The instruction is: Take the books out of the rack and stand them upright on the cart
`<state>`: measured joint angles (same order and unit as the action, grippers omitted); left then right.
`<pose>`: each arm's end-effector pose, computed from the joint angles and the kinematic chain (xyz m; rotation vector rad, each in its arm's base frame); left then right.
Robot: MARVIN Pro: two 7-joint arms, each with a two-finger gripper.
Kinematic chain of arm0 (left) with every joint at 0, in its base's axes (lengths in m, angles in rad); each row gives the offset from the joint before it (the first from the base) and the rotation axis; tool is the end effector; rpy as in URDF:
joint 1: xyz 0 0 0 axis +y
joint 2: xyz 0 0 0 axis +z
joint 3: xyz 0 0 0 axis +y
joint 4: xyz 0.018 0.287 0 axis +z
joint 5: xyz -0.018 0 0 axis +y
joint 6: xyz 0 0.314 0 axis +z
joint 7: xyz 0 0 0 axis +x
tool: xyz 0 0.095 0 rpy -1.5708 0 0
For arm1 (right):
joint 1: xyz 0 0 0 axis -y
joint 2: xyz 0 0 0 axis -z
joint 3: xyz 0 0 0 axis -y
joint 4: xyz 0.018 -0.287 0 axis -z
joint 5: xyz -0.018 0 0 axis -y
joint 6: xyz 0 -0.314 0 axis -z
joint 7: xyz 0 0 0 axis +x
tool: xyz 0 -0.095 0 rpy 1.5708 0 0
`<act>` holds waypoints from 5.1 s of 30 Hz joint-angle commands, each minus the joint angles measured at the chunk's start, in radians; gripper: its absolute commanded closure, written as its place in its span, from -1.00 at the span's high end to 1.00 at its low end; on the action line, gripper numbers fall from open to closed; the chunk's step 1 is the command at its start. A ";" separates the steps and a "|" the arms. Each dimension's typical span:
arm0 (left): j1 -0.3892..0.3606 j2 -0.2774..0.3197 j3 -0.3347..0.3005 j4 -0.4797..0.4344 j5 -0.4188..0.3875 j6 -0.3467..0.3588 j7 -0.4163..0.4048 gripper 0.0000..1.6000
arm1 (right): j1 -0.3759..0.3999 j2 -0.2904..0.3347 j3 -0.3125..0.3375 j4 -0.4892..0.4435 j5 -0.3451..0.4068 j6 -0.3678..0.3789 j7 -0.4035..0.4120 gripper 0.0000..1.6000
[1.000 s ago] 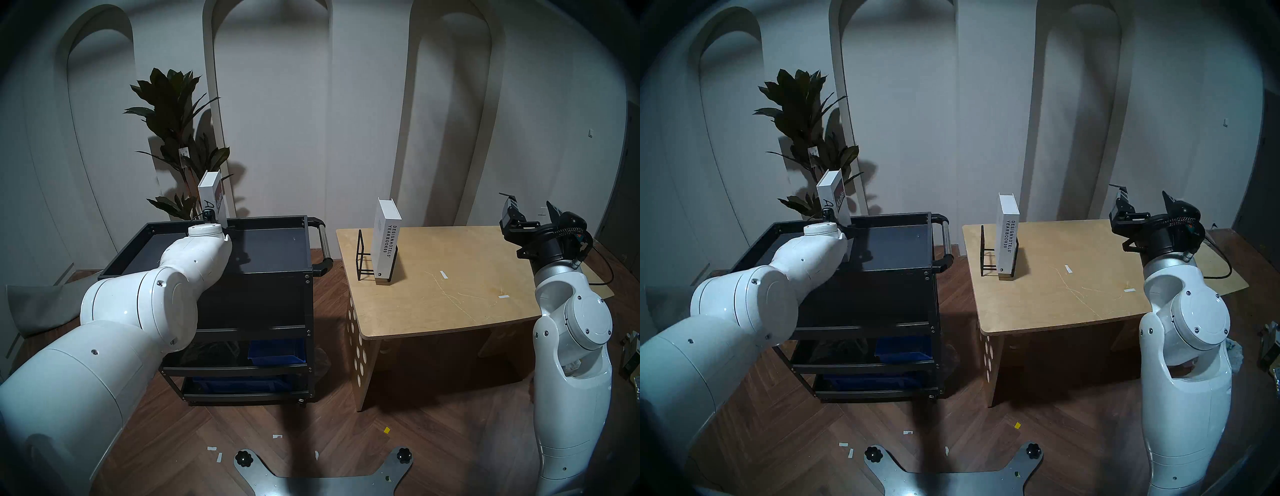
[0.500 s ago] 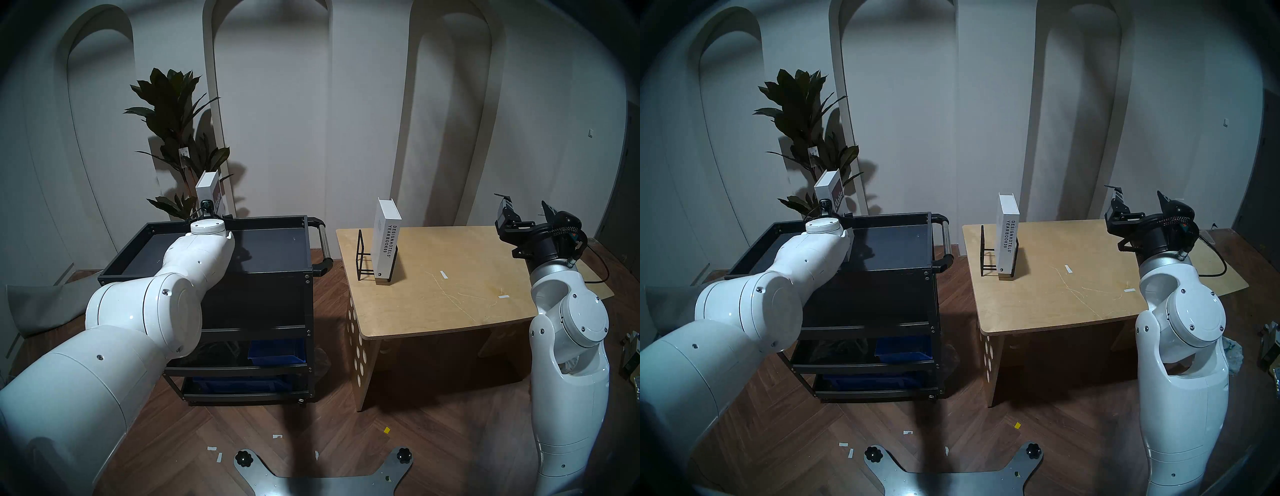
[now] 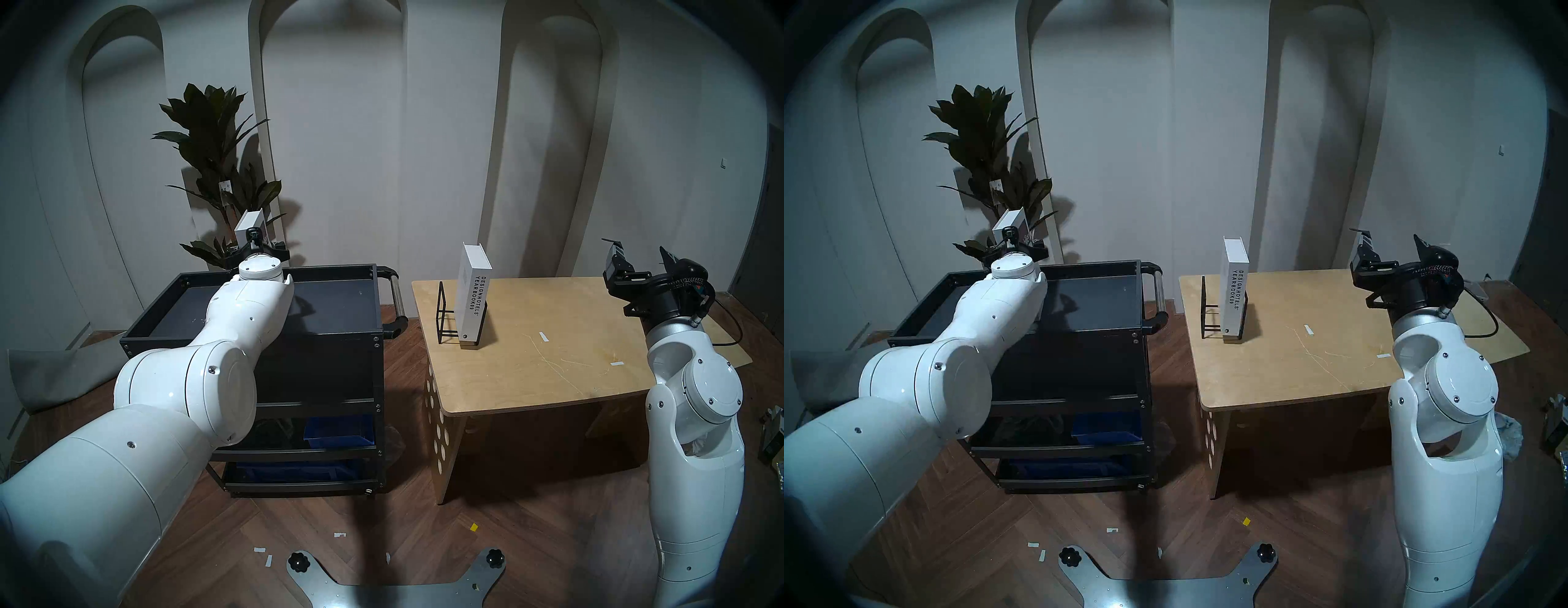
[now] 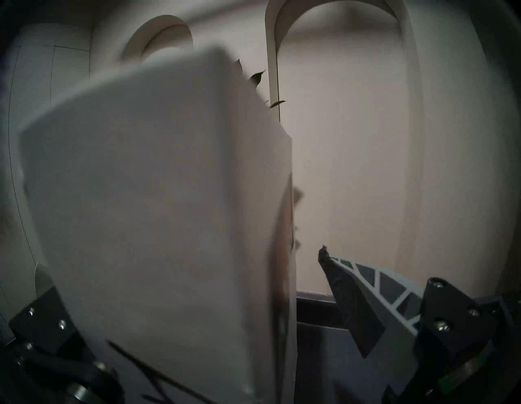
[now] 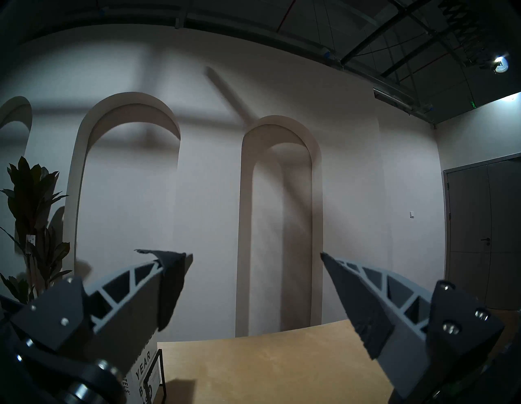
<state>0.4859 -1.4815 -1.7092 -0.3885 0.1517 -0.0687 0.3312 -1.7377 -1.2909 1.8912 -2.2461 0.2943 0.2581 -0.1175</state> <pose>0.6541 0.1109 -0.1662 -1.9573 -0.3821 -1.9155 0.3321 -0.1318 -0.0895 1.7254 -0.1603 2.3680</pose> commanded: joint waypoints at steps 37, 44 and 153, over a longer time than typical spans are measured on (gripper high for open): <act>0.158 -0.053 0.045 -0.440 0.050 -0.132 0.179 1.00 | 0.023 0.006 -0.025 0.042 -0.009 -0.003 0.016 1.00; 0.211 -0.024 0.038 -0.526 0.064 -0.138 0.207 1.00 | 0.025 0.007 -0.043 0.056 -0.012 -0.002 0.023 1.00; 1.050 0.375 -0.132 -1.287 -0.007 0.073 -0.603 1.00 | 0.780 -0.273 -0.462 1.146 -0.135 -0.291 -0.079 1.00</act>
<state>1.5481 -1.1117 -1.8379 -1.6330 0.1741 -0.0303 -0.2364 -1.0588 -1.5348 1.4242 -1.1421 0.1600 0.0231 -0.1961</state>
